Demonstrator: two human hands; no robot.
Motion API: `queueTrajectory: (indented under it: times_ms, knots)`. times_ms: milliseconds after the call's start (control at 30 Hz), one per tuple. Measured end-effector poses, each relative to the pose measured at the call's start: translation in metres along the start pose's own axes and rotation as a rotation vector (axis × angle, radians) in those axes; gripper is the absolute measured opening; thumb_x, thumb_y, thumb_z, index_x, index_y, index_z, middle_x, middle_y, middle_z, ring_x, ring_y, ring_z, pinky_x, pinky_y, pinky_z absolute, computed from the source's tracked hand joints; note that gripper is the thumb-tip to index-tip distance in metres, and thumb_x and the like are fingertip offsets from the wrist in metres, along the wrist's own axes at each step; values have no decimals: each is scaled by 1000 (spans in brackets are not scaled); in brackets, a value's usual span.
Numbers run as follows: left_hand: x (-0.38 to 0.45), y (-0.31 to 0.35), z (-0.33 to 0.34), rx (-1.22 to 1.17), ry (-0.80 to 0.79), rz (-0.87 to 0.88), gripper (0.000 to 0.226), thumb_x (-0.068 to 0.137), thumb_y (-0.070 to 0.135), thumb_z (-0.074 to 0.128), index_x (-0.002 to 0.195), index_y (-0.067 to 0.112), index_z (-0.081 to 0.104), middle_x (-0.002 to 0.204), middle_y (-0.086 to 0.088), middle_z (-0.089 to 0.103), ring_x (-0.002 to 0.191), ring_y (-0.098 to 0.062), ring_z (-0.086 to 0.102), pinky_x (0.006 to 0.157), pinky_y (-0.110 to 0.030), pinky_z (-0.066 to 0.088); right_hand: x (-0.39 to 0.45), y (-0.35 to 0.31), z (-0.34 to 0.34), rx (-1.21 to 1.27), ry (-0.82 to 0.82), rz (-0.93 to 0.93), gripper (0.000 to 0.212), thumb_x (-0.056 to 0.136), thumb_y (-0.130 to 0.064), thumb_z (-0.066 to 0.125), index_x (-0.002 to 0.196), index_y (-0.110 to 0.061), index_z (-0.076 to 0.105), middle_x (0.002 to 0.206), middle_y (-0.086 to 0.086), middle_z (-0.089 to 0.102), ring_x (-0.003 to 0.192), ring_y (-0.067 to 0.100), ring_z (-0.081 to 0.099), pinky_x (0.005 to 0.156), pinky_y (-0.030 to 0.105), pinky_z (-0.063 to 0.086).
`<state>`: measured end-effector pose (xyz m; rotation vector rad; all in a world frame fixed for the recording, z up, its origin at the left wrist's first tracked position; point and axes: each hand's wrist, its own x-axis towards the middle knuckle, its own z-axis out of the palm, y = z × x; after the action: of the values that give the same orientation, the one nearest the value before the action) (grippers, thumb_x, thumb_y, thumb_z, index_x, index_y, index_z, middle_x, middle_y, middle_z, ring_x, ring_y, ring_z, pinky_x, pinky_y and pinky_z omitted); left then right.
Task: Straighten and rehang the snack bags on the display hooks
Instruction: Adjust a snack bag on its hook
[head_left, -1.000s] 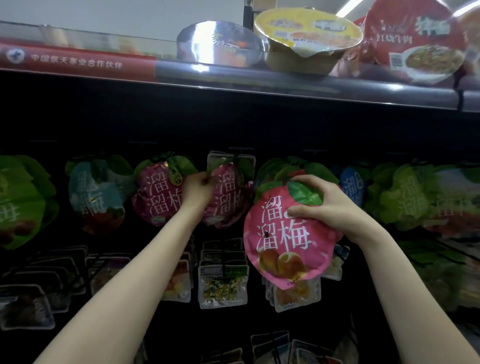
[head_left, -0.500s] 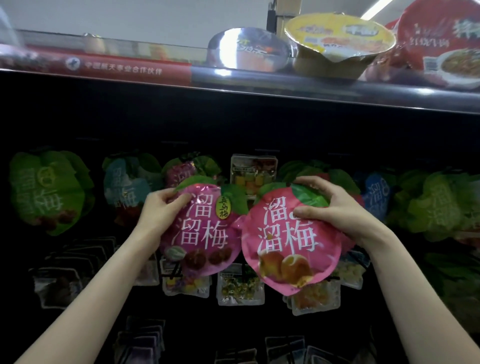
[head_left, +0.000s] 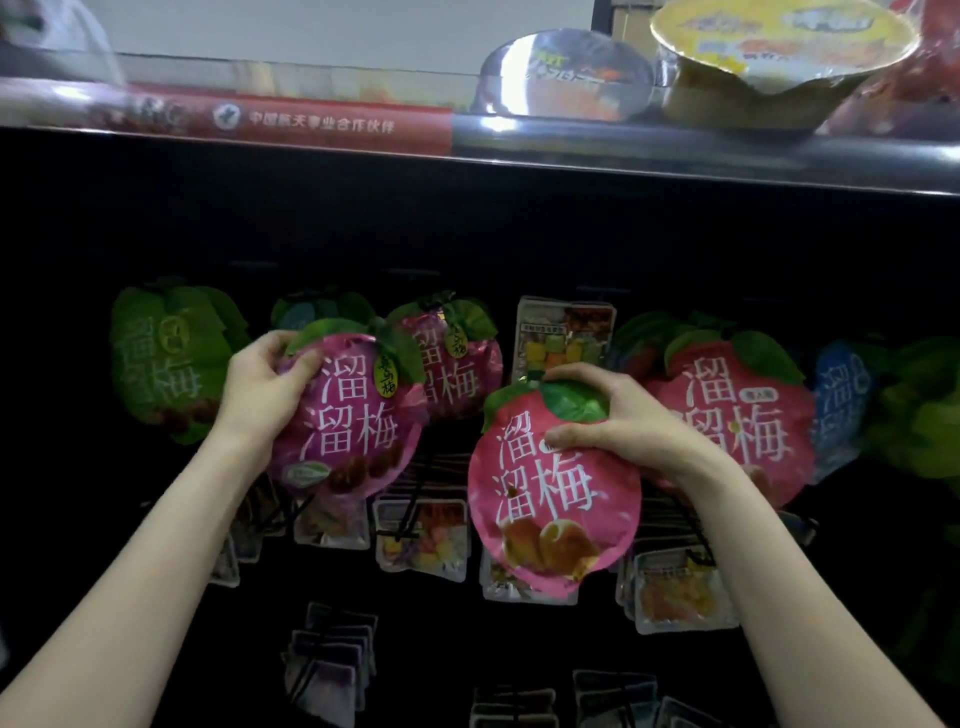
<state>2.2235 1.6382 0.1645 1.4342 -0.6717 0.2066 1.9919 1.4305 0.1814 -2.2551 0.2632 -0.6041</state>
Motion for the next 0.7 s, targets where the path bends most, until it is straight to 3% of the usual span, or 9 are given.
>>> queueTrajectory:
  times_ms: [133,267,367,567,700]
  knots:
    - [6,0,-10,86,-34,-14,8,90,11,58,97,12,56,74,2,62,57,-7,60,50,-17,47,9,-4,4,-137,-26,-17,58,74,-21,78,122,-33,48,121,-4,55,99,13,62,87,34,54]
    - [7,2,-10,-41,-99,-150,5,89,10,58,94,9,57,67,0,65,46,0,60,47,-16,47,12,-8,5,83,-34,-42,63,71,-22,79,123,-40,47,126,-5,52,101,15,64,82,33,56]
    - [3,7,2,-137,-164,-250,1,90,11,58,89,11,57,60,2,67,50,-6,63,58,-27,48,20,-14,13,186,-147,-30,77,63,-30,79,129,-46,42,125,-6,54,114,16,57,90,39,53]
    - [-1,20,20,-387,-232,-348,11,89,6,55,80,13,57,59,1,68,55,-12,64,64,-29,52,34,-19,29,233,-224,3,77,73,-9,76,130,-42,37,117,-8,56,91,11,68,70,23,55]
    - [1,16,26,-195,-229,-294,1,88,14,59,87,14,60,77,-6,67,67,-17,63,63,-28,50,38,-16,35,260,-241,86,70,75,-9,74,131,-32,39,112,-4,59,90,15,69,71,25,57]
